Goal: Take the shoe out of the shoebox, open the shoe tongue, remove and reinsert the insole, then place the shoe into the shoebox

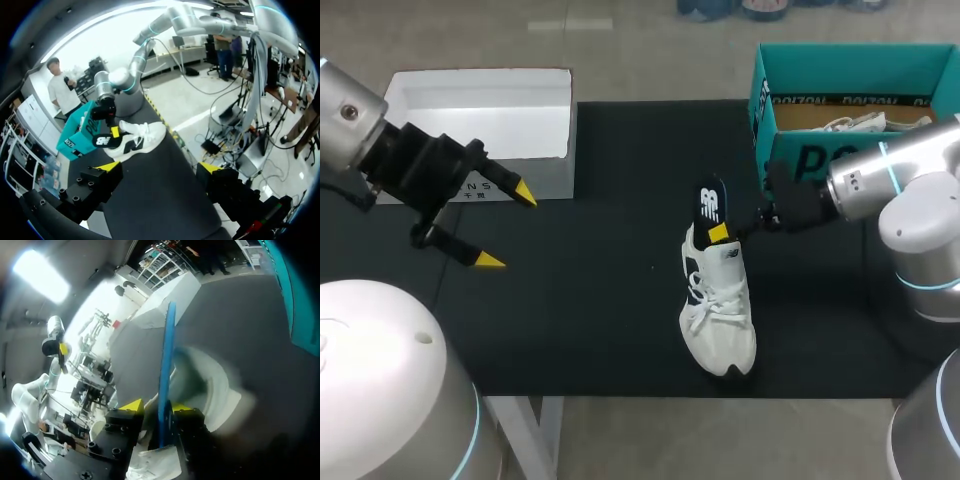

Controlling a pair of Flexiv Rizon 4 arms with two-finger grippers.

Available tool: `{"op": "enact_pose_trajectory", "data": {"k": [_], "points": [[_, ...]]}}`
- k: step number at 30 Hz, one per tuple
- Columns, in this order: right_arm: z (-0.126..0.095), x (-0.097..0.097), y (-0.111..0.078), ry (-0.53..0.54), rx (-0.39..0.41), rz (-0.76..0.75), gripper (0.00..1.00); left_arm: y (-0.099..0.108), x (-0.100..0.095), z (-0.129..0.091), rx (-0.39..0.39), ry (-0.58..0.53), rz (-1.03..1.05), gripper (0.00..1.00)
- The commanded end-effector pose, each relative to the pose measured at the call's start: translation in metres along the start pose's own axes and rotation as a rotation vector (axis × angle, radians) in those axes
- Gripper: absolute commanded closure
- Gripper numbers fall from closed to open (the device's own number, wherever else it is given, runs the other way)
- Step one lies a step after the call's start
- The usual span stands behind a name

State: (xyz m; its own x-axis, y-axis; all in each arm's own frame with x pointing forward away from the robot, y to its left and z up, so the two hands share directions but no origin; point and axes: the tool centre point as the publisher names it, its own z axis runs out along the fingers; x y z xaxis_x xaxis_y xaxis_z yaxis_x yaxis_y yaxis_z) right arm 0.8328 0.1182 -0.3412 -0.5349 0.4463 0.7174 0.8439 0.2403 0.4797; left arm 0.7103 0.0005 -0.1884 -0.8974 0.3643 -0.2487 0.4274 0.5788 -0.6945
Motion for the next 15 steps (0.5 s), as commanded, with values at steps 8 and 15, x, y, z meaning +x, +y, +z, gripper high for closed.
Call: {"op": "enact_pose_trajectory", "data": {"k": [8, 15], "points": [[-0.008, -0.005, 0.020, -0.026, -0.019, -0.010, 0.80, 0.000, 0.000, -0.001, -0.003, 0.003, -0.001, 0.00], [-0.008, -0.009, 0.018, -0.021, -0.024, -0.005, 1.00, 0.000, 0.000, -0.001, -0.003, 0.003, -0.001, 0.00]]}}
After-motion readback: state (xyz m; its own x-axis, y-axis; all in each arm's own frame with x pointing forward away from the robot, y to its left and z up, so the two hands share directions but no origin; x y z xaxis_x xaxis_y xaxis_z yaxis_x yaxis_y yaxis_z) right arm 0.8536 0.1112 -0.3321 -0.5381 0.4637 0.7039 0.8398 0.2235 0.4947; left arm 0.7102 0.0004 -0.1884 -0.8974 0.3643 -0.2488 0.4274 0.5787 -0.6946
